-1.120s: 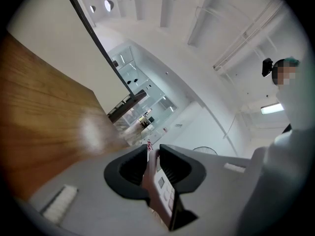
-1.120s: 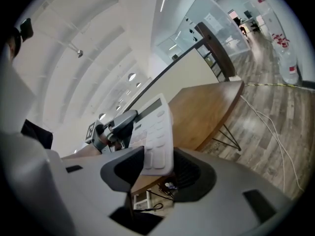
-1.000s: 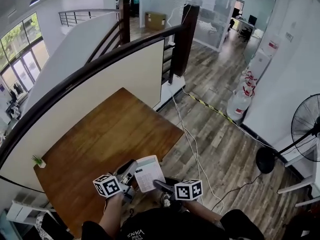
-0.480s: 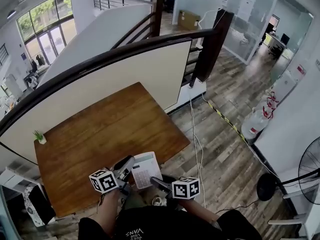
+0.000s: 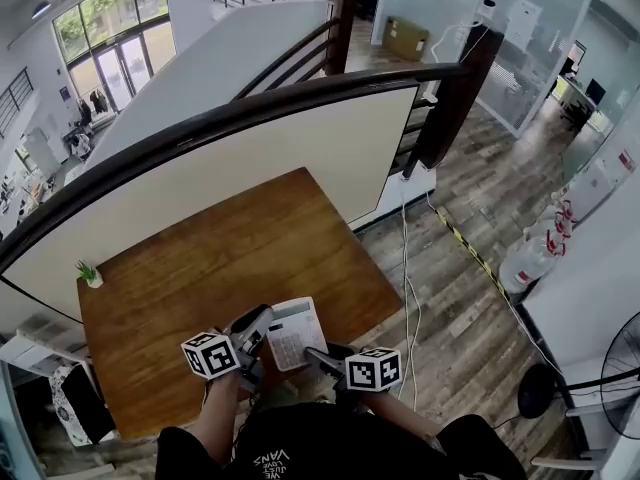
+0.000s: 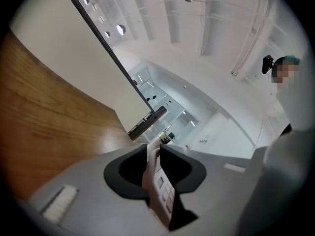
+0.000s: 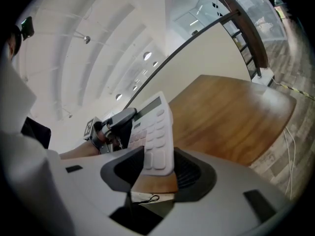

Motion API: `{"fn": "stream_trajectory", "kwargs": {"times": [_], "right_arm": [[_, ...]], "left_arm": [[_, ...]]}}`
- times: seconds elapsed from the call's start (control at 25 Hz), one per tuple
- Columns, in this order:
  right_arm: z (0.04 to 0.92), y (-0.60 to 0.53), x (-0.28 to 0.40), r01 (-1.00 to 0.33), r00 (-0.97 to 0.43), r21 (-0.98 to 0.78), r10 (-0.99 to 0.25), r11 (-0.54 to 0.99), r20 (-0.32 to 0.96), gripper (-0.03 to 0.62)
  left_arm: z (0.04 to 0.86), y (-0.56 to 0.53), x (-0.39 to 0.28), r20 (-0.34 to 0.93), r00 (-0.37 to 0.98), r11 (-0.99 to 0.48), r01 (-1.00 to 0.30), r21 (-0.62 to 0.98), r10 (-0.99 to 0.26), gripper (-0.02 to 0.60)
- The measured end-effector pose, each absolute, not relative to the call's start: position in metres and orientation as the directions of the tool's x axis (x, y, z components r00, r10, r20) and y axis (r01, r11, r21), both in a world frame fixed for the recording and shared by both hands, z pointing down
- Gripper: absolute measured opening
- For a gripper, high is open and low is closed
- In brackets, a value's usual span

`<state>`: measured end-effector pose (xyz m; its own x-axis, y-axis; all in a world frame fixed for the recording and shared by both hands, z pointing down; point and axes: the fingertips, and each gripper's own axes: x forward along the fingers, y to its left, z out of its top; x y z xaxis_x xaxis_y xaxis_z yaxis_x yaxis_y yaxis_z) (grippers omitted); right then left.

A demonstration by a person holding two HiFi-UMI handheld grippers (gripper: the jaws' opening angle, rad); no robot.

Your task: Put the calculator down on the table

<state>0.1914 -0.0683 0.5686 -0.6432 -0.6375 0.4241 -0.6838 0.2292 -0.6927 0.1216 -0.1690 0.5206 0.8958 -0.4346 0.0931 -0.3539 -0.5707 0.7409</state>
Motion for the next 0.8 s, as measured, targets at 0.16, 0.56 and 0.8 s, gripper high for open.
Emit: {"fn": "stream_trajectory", "kwargs": {"times": [0.16, 0.56, 0.8], "right_arm": [[0.571, -0.104, 0.183, -0.687, -0.649, -0.687, -0.624, 0.236, 0.435, 0.175], [0.589, -0.204, 0.133, -0.673, -0.69, -0.685, -0.572, 0.281, 0.443, 0.175], [0.603, -0.257, 0.103, -0.667, -0.715, -0.673, -0.525, 0.318, 0.461, 0.175]], "left_arm": [[0.523, -0.203, 0.112, 0.096, 0.898, -0.564, -0.35, 0.748, -0.43, 0.067], [0.535, -0.297, 0.058, 0.116, 0.873, -0.562, -0.402, 0.723, -0.474, 0.069], [0.55, -0.345, 0.022, 0.114, 0.841, -0.538, -0.436, 0.721, -0.529, 0.069]]}}
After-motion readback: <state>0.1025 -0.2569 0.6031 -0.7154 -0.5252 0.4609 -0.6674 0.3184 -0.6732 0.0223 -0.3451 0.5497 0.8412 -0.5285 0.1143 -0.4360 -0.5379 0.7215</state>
